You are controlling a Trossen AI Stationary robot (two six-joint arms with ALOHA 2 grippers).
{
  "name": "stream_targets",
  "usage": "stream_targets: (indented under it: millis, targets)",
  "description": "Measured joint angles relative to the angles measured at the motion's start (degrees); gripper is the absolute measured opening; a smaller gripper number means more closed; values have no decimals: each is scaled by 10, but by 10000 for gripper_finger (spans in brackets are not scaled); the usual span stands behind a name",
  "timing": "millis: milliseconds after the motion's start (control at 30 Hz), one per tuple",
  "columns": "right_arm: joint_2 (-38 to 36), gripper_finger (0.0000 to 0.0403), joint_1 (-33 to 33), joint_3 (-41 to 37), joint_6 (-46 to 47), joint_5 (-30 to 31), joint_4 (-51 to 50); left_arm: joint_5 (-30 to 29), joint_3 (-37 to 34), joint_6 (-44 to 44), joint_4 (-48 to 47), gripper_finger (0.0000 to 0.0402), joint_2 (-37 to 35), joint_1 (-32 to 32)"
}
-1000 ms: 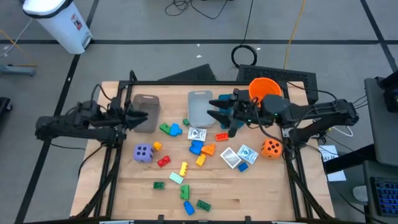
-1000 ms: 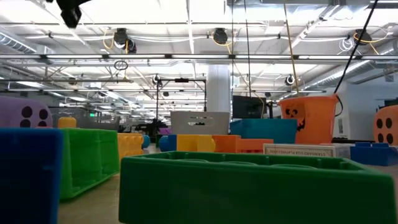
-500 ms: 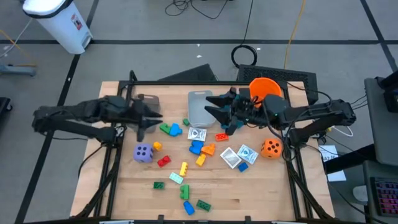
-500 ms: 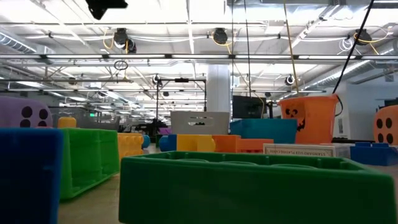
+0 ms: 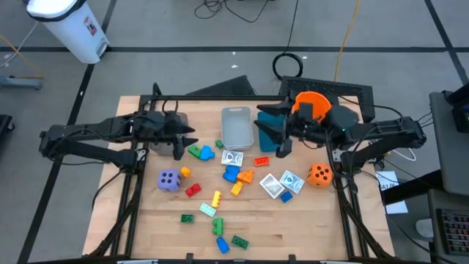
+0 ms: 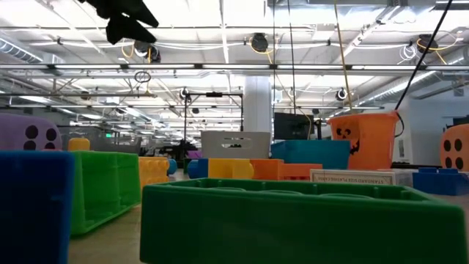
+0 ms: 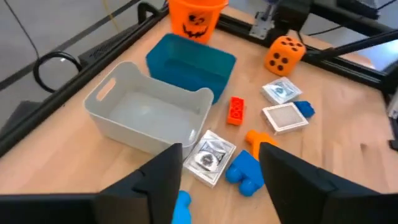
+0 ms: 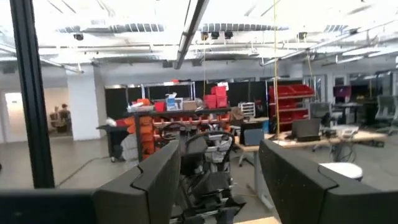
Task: Pick & Place Toys
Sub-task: Put the green game piece into the gray bin
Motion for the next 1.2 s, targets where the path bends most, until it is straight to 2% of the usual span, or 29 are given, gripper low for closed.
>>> stream_targets:
  millis: [200, 300, 400, 533, 667, 867, 1100, 1200]
  targets:
    - [-9, 210, -4, 0, -37, -1, -96, 3, 0, 43, -72, 256, 19, 0]
    - [-19, 210, -22, 0, 0, -2, -173, 18, 0, 84, -127, 257, 36, 0]
    - [-20, 210, -53, 0, 52, -27, -229, 21, 0, 169, -170, 257, 59, 0]
    - [-12, 210, -102, 0, 125, -119, -260, 20, 0, 280, -185, 258, 81, 0]
    - [2, 210, -138, 0, 160, -177, -293, 9, 0, 349, -182, 258, 113, 1]
    - [24, 210, -161, 0, 157, -195, -318, 8, 0, 432, -181, 258, 179, 12]
    - [33, 211, -166, 0, 144, -194, -360, 8, 0, 475, -180, 257, 253, 51]
    - [34, 211, -165, 0, 141, -194, -395, 26, 0, 488, -178, 257, 275, 69]
